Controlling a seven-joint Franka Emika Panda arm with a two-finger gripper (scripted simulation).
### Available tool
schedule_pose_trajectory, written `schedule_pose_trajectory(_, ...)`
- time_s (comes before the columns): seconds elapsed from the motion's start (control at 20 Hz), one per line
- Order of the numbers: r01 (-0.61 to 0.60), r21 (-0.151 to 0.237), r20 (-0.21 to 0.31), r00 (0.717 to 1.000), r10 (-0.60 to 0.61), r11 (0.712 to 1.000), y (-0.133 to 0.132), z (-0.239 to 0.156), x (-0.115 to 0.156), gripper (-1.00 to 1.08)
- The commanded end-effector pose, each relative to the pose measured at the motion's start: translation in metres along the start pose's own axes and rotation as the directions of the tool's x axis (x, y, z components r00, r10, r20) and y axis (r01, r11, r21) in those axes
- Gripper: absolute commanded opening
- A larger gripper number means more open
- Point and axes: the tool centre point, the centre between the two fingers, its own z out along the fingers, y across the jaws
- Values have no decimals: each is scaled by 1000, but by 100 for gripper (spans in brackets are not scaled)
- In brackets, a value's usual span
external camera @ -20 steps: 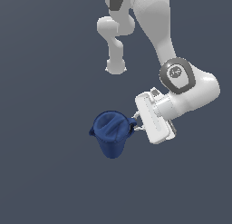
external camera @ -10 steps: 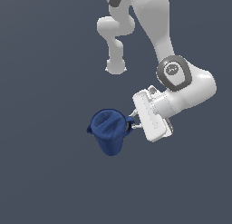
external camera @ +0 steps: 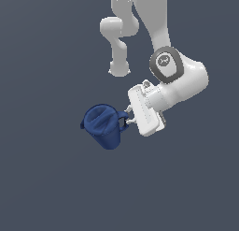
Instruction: Pick up the object and move it to a goal position.
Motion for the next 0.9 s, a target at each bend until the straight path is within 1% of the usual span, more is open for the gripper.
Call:
schedule_pose_trajectory(0.0, -117, 1, 0, 993, 117, 993, 13, 5, 14, -100)
schedule_pose_trajectory(0.85, -116, -1, 2, 993, 116, 993, 123, 48, 119, -100)
